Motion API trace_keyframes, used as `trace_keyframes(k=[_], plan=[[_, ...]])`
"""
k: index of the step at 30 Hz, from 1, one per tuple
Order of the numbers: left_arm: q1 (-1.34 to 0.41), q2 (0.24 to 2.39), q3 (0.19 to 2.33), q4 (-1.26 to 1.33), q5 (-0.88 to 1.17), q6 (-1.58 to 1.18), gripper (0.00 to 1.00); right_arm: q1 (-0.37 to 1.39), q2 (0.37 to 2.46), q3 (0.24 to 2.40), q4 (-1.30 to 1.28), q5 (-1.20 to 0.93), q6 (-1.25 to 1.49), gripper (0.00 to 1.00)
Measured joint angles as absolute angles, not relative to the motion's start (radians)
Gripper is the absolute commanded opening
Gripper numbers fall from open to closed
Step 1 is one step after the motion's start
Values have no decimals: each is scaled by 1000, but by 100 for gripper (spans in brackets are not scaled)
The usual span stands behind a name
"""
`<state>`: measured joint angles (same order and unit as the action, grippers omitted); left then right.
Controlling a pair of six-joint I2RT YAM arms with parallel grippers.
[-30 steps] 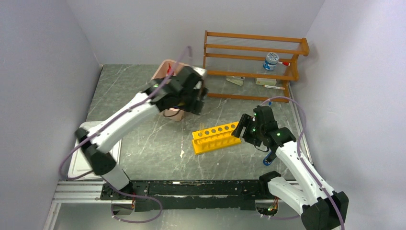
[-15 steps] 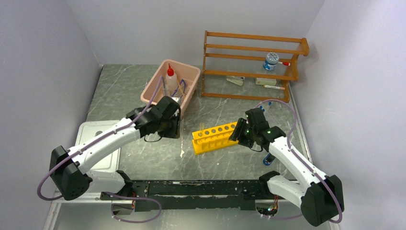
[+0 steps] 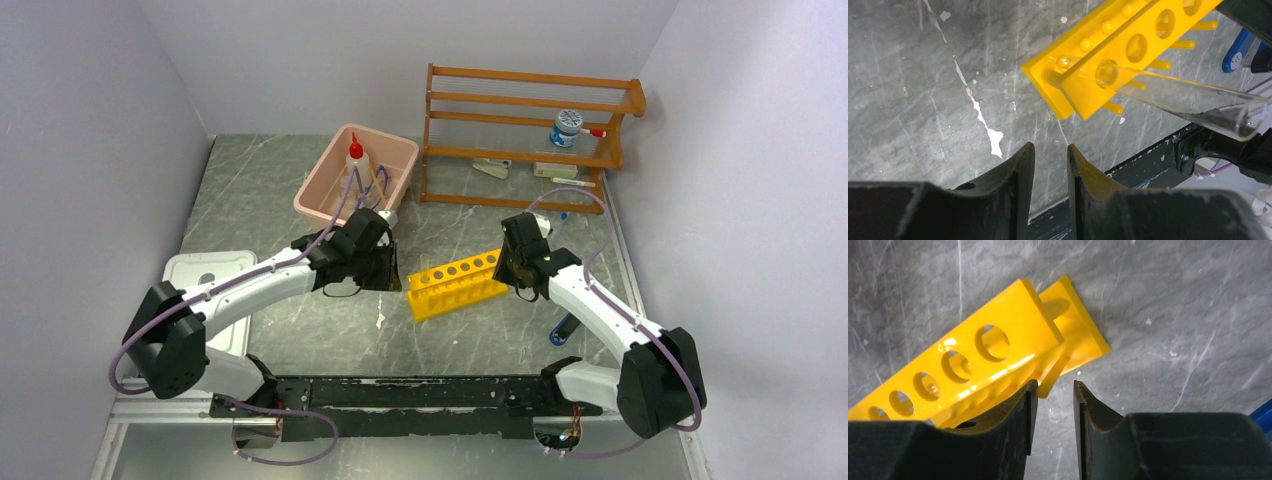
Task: Organize the chemistry lab equipment
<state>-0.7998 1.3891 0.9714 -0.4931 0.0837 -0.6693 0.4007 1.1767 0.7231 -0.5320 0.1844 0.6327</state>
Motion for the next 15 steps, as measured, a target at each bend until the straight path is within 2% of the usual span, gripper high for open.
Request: trace_keyframes(k=[8, 15], plan=[[-800, 1408, 993, -485, 75, -651, 34, 390, 1294, 796, -496, 285, 577, 26], [-792, 1408, 1063, -534, -23, -613, 35, 344, 1398, 879, -445, 329, 524, 26]])
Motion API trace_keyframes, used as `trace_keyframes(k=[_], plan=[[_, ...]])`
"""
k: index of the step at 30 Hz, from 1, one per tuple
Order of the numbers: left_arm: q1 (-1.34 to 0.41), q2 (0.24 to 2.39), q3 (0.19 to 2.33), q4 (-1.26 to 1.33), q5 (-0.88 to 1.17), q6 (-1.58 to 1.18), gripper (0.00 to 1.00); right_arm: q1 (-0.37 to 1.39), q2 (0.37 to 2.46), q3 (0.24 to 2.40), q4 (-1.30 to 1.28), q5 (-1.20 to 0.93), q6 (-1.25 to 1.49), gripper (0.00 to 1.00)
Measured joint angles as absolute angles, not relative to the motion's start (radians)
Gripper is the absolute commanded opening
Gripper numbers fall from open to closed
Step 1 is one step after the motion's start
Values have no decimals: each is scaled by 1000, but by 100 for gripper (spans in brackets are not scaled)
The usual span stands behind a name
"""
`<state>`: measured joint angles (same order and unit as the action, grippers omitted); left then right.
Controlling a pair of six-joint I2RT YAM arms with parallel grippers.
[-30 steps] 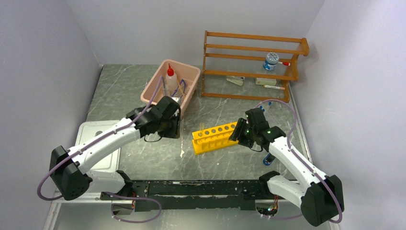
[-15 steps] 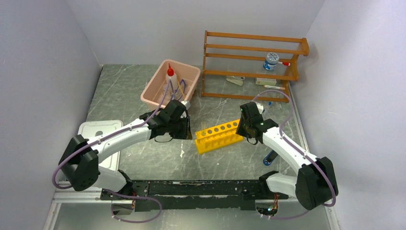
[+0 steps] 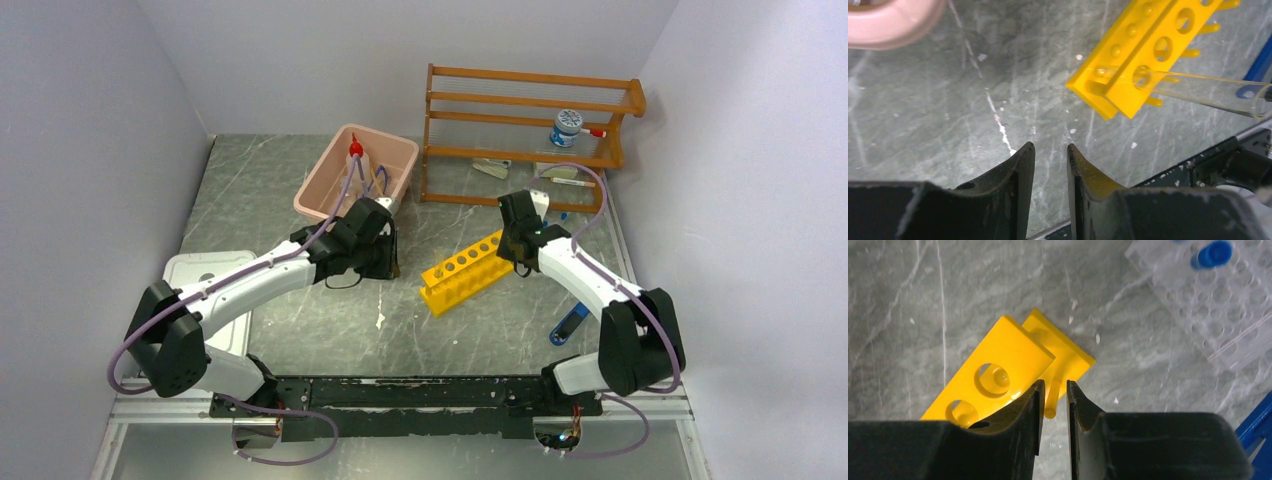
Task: Organize the chemistry lab equipment
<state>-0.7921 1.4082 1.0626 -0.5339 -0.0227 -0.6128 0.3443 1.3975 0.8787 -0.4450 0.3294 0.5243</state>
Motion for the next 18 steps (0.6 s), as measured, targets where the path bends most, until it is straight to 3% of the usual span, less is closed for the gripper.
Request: trace_keyframes(k=[5, 11, 15, 18], plan=[[-736, 1393, 1076, -590, -94, -583, 34, 300, 1467, 944, -406, 333, 493, 30], [-596, 1298, 1073, -686, -216, -580, 32, 283, 1463, 1009, -400, 318, 485, 48], [-496, 1186, 1029, -752, -318, -605, 50, 283, 1407, 1034, -416, 292, 490, 54], [-401, 1129, 986, -791, -358, -612, 59, 283, 1359, 1056, -436, 276, 497, 56]])
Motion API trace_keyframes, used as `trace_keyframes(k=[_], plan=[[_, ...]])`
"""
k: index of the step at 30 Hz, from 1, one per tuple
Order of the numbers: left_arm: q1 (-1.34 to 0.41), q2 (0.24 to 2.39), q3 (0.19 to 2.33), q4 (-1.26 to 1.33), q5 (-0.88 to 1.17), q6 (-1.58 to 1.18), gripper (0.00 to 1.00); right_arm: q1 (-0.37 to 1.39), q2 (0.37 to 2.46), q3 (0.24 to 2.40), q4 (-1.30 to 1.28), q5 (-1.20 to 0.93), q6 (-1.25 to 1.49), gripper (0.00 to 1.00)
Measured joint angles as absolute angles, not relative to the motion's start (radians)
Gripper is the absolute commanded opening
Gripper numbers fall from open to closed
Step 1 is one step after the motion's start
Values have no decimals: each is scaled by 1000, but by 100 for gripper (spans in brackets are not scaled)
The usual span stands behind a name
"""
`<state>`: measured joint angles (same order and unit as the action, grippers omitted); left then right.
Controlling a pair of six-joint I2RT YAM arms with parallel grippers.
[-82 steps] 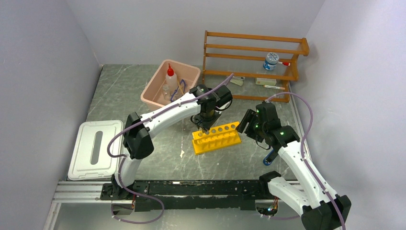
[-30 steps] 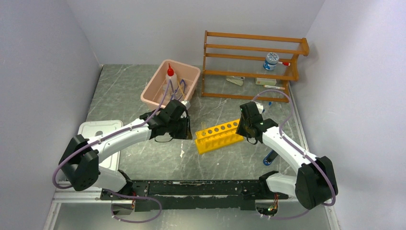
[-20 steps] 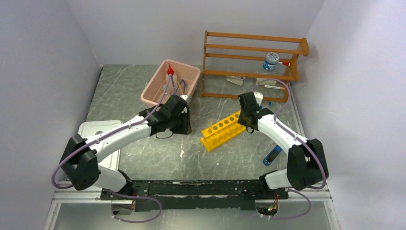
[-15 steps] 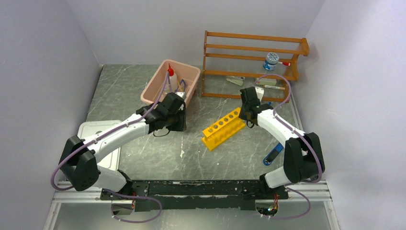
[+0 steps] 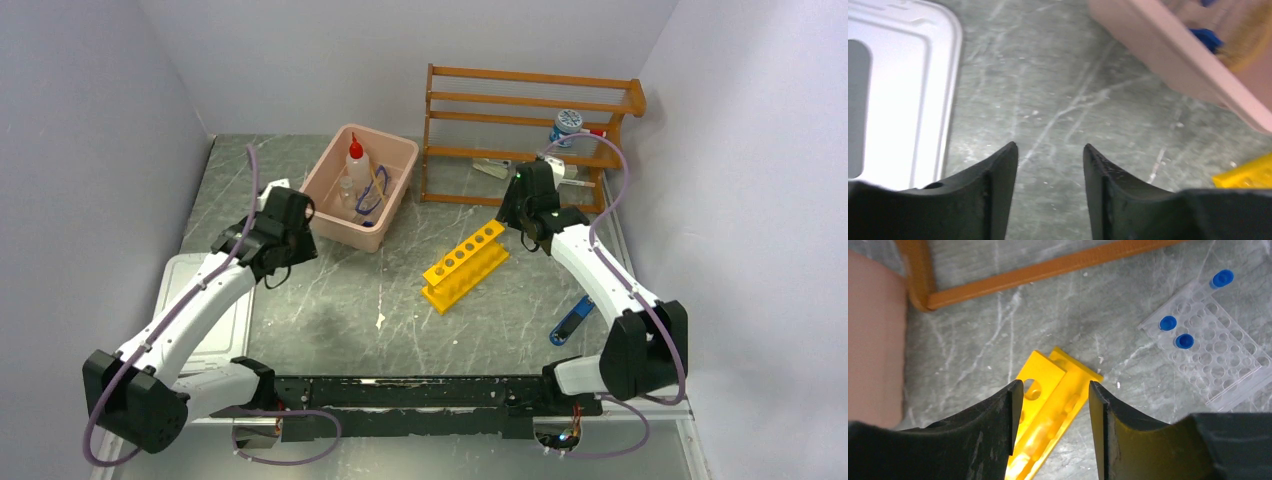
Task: Organize the chemistry lab equipment
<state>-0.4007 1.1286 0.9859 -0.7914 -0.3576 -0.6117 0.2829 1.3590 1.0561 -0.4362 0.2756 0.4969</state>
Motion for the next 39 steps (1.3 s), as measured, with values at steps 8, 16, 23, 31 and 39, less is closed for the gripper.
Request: trace_keyframes(k=[8, 16, 23, 31, 39], plan=[[-111, 1237, 937, -773, -302, -525, 81, 283, 1260, 1077, -472, 194, 527, 57], [134, 1435, 916, -694, -181, -428, 97, 283, 1224, 1077, -480, 99, 554, 58], [176, 1474, 824, -606, -94, -433, 94, 283, 1223, 1077, -484, 73, 566, 59], [187, 1483, 804, -554, -71, -453, 59, 283, 1213, 1053, -477, 67, 583, 56], [177, 1542, 842, -495, 47, -548, 27, 283, 1208, 1047, -471, 66, 589, 53]])
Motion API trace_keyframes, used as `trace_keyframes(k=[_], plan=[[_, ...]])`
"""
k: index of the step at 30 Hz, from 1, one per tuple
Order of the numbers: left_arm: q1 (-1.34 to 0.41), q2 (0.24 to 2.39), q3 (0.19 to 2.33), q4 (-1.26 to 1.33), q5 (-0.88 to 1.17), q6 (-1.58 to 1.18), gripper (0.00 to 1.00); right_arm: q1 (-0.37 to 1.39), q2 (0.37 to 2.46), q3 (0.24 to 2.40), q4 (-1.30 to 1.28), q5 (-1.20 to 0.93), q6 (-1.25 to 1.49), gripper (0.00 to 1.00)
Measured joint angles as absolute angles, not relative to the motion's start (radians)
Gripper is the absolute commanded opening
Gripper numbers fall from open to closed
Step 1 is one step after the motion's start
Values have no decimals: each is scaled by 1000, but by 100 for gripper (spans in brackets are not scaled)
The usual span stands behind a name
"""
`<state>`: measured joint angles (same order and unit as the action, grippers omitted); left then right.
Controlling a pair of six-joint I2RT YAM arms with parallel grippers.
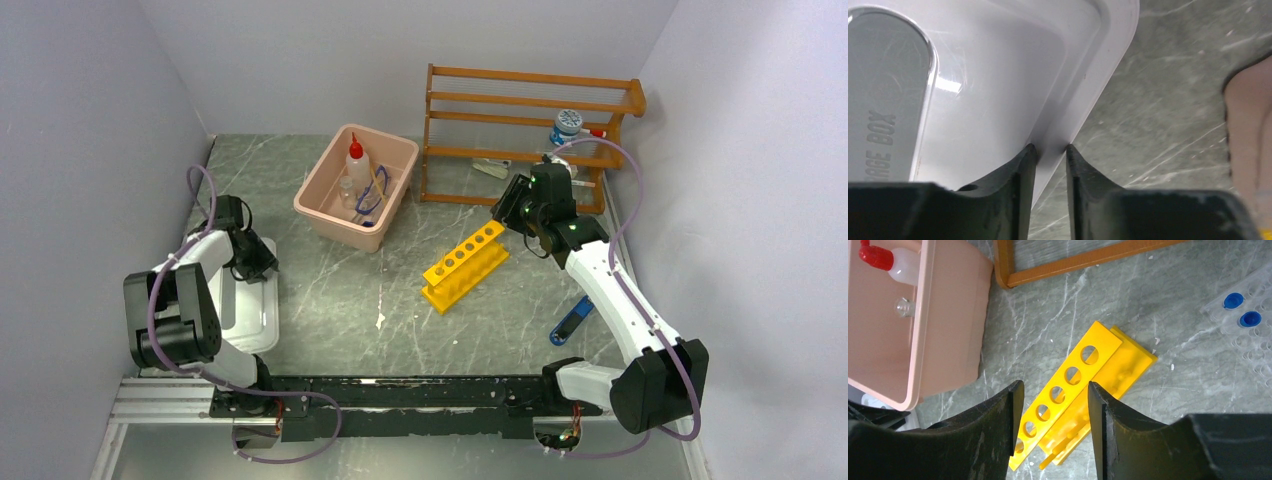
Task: Organize the chemistry lab equipment
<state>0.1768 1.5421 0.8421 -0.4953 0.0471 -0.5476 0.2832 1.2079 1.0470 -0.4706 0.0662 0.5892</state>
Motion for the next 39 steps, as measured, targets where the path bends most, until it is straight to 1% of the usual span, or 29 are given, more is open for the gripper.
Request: trace_keyframes(k=[2, 4, 5, 7, 8, 10, 12, 15, 19, 22, 25, 27, 33, 39], plan=[[159, 1584, 884, -493, 57, -550, 24, 283, 1208, 1047, -466, 66, 590, 53], [133, 1619, 923, -483, 56, -548, 28, 283, 1208, 1047, -462, 66, 590, 53], [115, 1637, 942, -479, 51, -545, 32, 283, 1208, 1047, -460, 66, 590, 53], [74, 1664, 975, -479, 21, -535, 46, 283, 1208, 1047, -459, 67, 590, 53], [47, 1672, 988, -484, -6, -530, 51, 283, 1208, 1047, -458, 67, 590, 53], [-5, 1676, 1000, -493, -55, -521, 56, 283, 1208, 1047, -457, 67, 590, 53], [-46, 1669, 998, -509, -96, -516, 56, 283, 1208, 1047, -457, 67, 590, 53], [-64, 1636, 957, -516, -115, -516, 52, 283, 1208, 1047, -457, 67, 590, 53], [-63, 1594, 907, -521, -125, -521, 38, 283, 1208, 1047, -457, 65, 590, 53], [-64, 1589, 900, -522, -135, -520, 24, 283, 1208, 1047, -457, 62, 590, 53], [-70, 1589, 900, -522, -137, -520, 6, 283, 1208, 1047, -453, 51, 590, 53], [-73, 1589, 901, -522, -137, -517, 5, 283, 1208, 1047, -453, 38, 590, 54], [-75, 1569, 900, -537, -131, -517, 5, 311, 1208, 1055, -454, 22, 574, 60], [-75, 1446, 900, -576, -107, -540, 5, 443, 1211, 1143, -459, 43, 555, 63]])
